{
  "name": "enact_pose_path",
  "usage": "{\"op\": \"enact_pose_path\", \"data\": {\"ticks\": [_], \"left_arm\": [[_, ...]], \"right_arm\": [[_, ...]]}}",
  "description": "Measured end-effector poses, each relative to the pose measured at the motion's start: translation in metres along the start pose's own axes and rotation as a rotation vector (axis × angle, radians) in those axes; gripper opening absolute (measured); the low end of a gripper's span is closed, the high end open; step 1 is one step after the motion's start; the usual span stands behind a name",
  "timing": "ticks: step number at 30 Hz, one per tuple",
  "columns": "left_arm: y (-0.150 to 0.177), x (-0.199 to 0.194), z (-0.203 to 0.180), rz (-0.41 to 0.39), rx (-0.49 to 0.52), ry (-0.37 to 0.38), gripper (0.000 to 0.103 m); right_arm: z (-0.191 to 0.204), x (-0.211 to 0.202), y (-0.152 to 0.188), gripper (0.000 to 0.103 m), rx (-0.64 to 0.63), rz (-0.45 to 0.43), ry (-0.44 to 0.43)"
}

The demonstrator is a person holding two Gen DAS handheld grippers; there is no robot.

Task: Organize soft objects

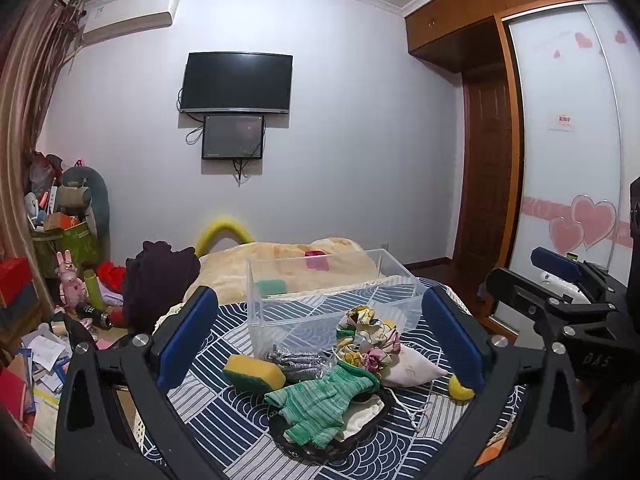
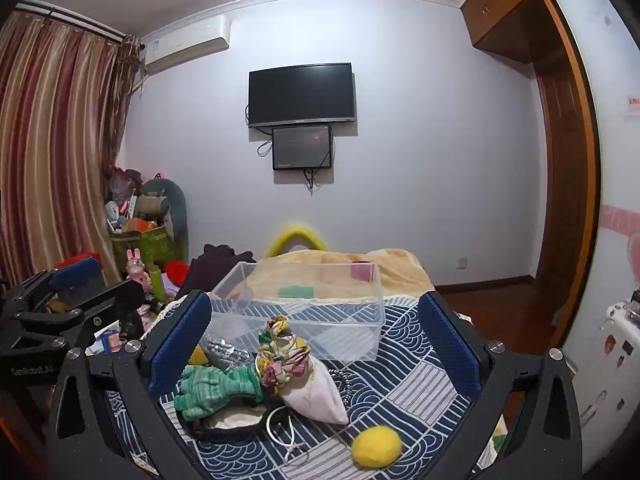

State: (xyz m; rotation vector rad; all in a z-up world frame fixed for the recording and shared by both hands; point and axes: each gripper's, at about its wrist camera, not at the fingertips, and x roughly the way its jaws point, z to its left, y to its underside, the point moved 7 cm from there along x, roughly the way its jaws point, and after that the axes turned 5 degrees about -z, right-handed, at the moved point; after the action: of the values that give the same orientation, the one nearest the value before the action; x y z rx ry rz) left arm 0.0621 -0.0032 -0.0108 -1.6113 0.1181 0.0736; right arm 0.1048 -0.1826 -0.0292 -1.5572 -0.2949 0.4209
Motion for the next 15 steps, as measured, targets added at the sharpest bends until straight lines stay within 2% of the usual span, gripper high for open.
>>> {"op": "enact_pose_path", "data": {"ticks": [15], "left_arm": [[-0.0002, -0.0017, 0.0017, -0.002, -0.005, 0.002, 0.103]], "right_arm": [[0.0008, -0.0017, 0.0003, 0.103, 0.003, -0.002, -0.008]]}}
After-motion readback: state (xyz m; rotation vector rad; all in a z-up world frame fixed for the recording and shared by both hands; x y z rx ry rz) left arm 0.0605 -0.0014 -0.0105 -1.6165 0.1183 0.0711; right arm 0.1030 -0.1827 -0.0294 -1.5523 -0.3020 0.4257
